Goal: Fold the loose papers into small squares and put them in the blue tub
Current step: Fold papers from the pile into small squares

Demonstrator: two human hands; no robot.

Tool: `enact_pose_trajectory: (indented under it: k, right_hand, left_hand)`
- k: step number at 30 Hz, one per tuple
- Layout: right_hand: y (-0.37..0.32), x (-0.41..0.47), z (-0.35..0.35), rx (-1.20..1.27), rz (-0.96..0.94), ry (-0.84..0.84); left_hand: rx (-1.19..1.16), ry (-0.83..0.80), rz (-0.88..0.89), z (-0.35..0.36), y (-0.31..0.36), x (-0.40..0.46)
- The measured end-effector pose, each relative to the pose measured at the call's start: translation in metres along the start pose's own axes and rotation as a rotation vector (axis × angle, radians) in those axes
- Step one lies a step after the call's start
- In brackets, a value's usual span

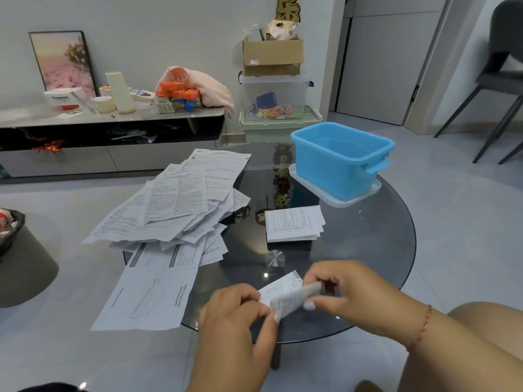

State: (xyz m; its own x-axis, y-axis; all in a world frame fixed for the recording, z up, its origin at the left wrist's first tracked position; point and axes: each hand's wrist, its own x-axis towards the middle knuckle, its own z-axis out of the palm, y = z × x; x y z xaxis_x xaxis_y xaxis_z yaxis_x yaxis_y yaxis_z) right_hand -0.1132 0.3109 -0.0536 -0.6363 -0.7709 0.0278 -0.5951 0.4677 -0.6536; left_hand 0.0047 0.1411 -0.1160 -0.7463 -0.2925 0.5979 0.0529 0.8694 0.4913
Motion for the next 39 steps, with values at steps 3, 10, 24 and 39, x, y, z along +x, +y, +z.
enact_pose_trajectory:
  k: [3, 10, 24, 39]
  right_hand:
    - [0.001, 0.009, 0.006, 0.071, 0.090, 0.063]
    - [0.000, 0.023, 0.016, -0.070, 0.139, 0.143]
    - [-0.003, 0.024, 0.021, -0.179, 0.077, 0.190]
    - [-0.001, 0.001, 0.022, -0.135, -0.393, 0.113]
  left_hand:
    - [0.085, 0.010, -0.123, 0.001, 0.004, 0.000]
    - [0.185, -0.025, -0.217, 0.004, 0.007, 0.002]
    - [0.077, -0.054, 0.080, 0.000, -0.003, 0.006]
    - [0.143, -0.109, 0.296, -0.015, -0.005, 0.000]
